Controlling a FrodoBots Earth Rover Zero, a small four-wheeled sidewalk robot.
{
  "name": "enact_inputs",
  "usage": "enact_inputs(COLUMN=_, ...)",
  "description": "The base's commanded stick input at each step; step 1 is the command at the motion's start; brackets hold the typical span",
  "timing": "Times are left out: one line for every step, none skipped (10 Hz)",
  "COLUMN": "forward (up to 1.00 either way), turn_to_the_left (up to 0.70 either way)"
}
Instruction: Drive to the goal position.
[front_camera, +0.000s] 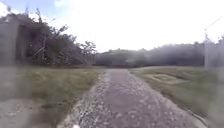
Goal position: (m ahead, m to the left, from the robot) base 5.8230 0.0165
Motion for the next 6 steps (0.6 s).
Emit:
enact_inputs(forward=1.00, turn_to_the_left=0.00)
enact_inputs(forward=1.00, turn_to_the_left=0.00)
enact_inputs(forward=1.00, turn_to_the_left=0.01)
enact_inputs(forward=1.00, turn_to_the_left=0.02)
enact_inputs(forward=1.00, turn_to_the_left=0.00)
enact_inputs(forward=1.00, turn_to_the_left=0.00)
